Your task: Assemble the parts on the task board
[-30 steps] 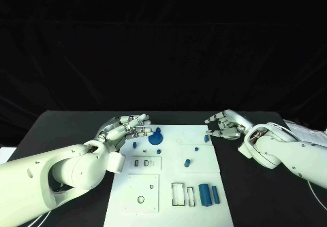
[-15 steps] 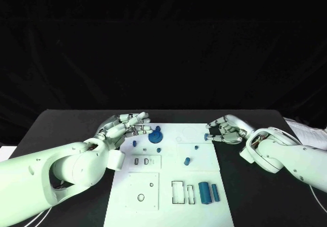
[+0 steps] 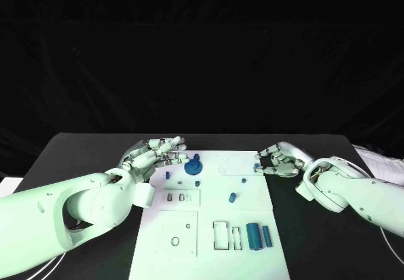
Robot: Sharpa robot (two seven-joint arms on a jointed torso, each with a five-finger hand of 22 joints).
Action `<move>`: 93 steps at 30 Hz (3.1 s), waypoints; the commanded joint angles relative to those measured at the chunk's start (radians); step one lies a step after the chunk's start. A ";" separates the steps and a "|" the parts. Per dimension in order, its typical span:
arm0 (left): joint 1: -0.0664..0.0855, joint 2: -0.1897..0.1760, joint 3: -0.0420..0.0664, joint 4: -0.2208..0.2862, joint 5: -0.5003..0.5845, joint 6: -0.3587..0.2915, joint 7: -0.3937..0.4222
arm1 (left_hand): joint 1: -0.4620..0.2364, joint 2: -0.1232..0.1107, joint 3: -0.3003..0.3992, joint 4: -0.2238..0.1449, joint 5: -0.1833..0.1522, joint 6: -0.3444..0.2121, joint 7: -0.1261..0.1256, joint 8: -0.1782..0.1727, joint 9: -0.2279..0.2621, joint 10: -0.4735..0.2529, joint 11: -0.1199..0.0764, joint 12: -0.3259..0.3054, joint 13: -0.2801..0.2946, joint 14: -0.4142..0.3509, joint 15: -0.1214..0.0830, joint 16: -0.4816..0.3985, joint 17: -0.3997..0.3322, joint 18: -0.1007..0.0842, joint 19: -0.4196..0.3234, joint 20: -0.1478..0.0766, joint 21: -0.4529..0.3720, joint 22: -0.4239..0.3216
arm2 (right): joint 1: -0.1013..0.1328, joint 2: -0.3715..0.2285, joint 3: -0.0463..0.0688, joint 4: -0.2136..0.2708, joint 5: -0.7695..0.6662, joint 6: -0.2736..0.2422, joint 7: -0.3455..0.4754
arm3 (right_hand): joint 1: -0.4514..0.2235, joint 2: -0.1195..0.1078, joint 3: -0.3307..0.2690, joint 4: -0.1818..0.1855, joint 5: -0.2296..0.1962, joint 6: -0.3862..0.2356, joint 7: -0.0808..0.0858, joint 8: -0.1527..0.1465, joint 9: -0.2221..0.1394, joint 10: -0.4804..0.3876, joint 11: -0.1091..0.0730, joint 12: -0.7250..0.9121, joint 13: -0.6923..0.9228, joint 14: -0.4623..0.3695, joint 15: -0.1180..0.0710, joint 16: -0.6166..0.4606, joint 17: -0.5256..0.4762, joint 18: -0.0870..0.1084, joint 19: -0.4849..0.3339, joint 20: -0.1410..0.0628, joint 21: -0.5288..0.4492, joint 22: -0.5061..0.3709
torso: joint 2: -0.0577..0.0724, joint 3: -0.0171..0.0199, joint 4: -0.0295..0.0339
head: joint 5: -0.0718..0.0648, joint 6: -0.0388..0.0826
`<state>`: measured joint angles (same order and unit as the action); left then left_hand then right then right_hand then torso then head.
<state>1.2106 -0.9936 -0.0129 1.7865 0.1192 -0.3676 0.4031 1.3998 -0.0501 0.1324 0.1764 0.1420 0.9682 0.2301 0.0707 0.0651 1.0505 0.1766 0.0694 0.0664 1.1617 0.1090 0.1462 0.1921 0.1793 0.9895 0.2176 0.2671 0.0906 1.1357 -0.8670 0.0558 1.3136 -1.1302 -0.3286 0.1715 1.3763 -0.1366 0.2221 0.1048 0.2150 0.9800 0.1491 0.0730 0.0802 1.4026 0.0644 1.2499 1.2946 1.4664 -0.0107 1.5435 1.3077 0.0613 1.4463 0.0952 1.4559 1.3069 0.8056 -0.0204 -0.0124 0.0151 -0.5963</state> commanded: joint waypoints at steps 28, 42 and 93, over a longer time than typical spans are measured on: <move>0.001 0.004 0.000 -0.001 0.001 0.018 0.004 | -0.005 0.005 0.001 -0.007 -0.004 0.000 -0.002 -0.001 0.001 0.000 -0.006 0.001 0.000 -0.001 0.005 -0.004 0.002 0.004 0.001 0.005 -0.005 -0.002 | -0.011 0.026 0.000 -0.031 -0.019 0.037 -0.006 | 0.003 0.043 0.008 -0.026 -0.017 0.082 -0.020 0.032 0.011 0.009 -0.022 0.016 0.011 0.095 -0.017 0.009 0.222 -0.008 0.003 -0.015 0.009 0.006 | 0.000 0.0004 0.0002 | 0.003 -0.009; 0.001 0.004 0.000 -0.001 0.001 0.018 0.004 | -0.004 0.008 0.002 -0.007 -0.004 0.001 -0.002 -0.001 0.001 0.000 -0.006 0.001 0.000 0.000 0.005 -0.005 0.003 0.004 0.002 0.005 -0.005 -0.002 | -0.016 0.039 0.000 -0.043 -0.037 0.027 -0.017 | 0.007 0.067 0.020 -0.043 -0.036 0.132 -0.038 0.047 0.017 0.016 -0.037 0.023 0.018 0.097 -0.029 0.011 0.228 -0.008 0.005 -0.026 0.010 0.010 | -0.001 0.0005 -0.0010 | 0.006 -0.011; 0.000 0.028 0.000 -0.074 0.010 0.019 0.011 | -0.003 0.011 0.004 -0.009 -0.004 0.001 -0.002 -0.001 0.001 0.000 -0.006 0.001 0.000 0.001 0.005 -0.006 0.004 0.004 0.003 0.005 -0.005 -0.003 | -0.073 0.284 -0.017 0.207 -0.325 -0.049 -0.346 | -0.016 0.123 0.061 -0.072 -0.108 0.182 -0.067 0.068 0.032 0.043 -0.062 0.056 0.055 0.097 -0.053 0.012 0.231 -0.010 0.008 -0.050 0.011 0.015 | -0.041 -0.0341 0.0239 | 0.033 -0.056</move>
<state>1.2102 -0.9675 -0.0133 1.7106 0.1244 -0.3674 0.4021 1.3959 -0.0461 0.1351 0.1738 0.1420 0.9682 0.2300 0.0707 0.0651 1.0506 0.1765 0.0694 0.0664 1.1617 0.1090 0.1462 0.1950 0.1792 0.9895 0.2176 0.2672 0.0890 1.0663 -0.5883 0.0386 1.5242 -1.3842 -0.4293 -0.1305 1.3608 -0.0285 0.2790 0.0345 0.1023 1.1301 0.1065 0.1295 0.0977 1.4499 0.0046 1.3101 1.3128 1.4630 -0.0573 1.5551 1.3076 0.0613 1.4536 0.0518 1.4639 1.3081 0.7650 -0.0520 0.0107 0.0459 -0.6491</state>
